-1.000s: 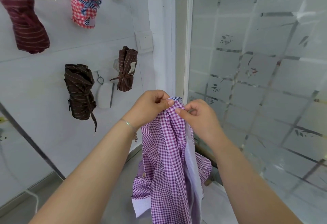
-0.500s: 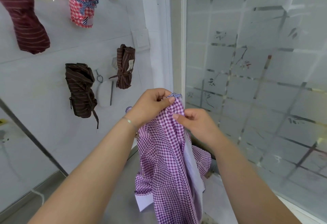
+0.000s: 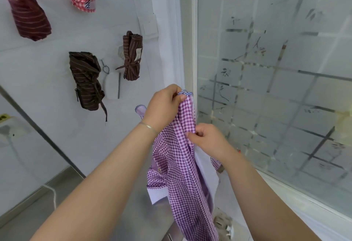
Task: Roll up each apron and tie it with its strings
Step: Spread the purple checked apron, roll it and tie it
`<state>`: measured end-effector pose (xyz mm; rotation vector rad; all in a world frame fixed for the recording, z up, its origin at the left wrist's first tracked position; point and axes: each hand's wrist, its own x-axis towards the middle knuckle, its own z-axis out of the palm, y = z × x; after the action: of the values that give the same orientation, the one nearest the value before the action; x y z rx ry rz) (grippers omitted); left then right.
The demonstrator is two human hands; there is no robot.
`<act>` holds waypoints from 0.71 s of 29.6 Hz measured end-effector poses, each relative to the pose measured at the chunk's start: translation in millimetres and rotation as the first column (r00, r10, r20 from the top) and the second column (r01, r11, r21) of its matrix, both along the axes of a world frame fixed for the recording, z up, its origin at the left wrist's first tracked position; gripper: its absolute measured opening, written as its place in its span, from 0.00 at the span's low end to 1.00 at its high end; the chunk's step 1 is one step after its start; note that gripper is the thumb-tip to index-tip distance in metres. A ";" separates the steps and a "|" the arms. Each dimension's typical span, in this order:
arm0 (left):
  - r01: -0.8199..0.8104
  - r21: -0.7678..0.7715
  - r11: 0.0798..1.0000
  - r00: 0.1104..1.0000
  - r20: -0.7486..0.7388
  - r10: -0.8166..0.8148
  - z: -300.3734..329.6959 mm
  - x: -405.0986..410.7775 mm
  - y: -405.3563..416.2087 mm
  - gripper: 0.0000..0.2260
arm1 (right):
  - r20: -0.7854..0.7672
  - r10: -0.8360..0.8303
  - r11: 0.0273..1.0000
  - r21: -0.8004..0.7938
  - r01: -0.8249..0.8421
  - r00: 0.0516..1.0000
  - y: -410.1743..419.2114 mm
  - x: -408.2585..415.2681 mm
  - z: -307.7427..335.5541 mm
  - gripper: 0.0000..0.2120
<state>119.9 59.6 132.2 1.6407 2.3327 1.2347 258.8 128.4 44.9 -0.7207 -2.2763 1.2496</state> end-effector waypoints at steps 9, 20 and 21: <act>0.084 0.043 0.996 0.995 0.054 -0.086 -4.8 64.8 23.3 0.06 | 0.074 -0.017 1.000 -0.021 0.018 0.997 21.1 66.4 -31.9 0.21; 0.109 0.037 0.993 0.865 0.489 -0.113 -37.1 190.0 72.2 0.09 | -0.150 -0.505 0.863 -0.098 0.496 0.850 90.1 240.8 -25.4 0.20; 0.107 0.048 0.993 0.827 0.549 -0.116 -41.3 196.7 73.0 0.09 | -0.163 -0.535 0.844 -0.070 0.531 0.829 94.4 248.4 -20.6 0.19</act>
<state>316.6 132.6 90.9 1.1816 1.8463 1.4595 507.3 222.8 24.3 -1.1130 -1.7405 1.0144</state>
